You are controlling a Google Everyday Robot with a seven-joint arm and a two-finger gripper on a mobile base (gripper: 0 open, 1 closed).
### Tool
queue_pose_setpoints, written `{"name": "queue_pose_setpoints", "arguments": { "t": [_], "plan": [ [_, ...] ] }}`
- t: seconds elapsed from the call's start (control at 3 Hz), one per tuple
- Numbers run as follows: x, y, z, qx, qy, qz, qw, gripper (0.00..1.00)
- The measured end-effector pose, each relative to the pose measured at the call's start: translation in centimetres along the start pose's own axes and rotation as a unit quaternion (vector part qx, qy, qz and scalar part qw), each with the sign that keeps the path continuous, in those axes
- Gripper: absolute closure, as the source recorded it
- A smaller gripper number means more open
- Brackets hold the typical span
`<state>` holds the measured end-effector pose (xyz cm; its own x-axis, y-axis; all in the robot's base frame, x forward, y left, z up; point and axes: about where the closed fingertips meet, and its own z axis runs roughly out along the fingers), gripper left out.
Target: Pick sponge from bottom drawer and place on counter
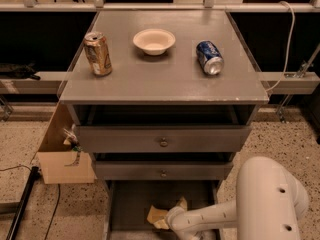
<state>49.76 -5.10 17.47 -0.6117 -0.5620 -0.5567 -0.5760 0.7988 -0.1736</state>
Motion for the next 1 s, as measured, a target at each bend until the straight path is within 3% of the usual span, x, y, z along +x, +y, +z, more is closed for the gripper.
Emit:
{"name": "queue_pose_setpoints", "arguments": {
  "t": [0.33,0.67,1.0],
  "plan": [
    [-1.21,0.22,0.18,-0.019,0.008,-0.04,0.999,0.0],
    [-1.39,-0.3,0.91,-0.039,0.019,-0.061,0.9972,0.0],
    [-1.08,0.07,0.97,-0.04,0.016,-0.059,0.9973,0.0]
  ]
}}
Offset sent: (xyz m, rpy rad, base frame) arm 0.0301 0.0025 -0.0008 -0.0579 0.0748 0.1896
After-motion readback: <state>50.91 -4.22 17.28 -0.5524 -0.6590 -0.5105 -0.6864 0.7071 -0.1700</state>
